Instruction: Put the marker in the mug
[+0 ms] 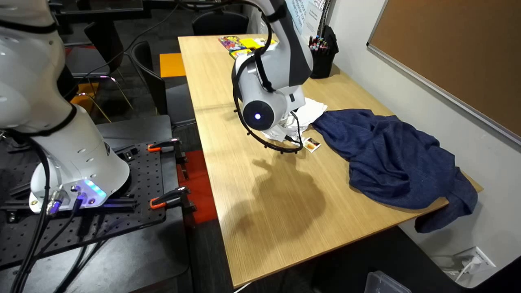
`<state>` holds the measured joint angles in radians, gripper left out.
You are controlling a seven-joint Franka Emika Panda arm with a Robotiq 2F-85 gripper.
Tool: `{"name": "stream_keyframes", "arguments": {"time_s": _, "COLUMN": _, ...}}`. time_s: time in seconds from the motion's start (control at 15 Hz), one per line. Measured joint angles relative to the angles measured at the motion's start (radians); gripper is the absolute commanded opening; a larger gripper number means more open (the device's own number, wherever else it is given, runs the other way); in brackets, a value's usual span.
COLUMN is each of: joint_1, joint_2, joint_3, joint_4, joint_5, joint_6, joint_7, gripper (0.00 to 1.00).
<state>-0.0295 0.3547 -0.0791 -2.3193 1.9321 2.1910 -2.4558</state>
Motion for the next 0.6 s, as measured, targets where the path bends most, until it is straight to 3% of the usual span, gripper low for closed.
{"name": "stream_keyframes", "arguments": {"time_s": 0.6, "joint_1": 0.0, "joint_2": -0.022, "joint_3": -0.006, "joint_4": 0.002, "joint_5": 0.0, "joint_6": 0.001, "joint_7": 0.0, "gripper": 1.0}}
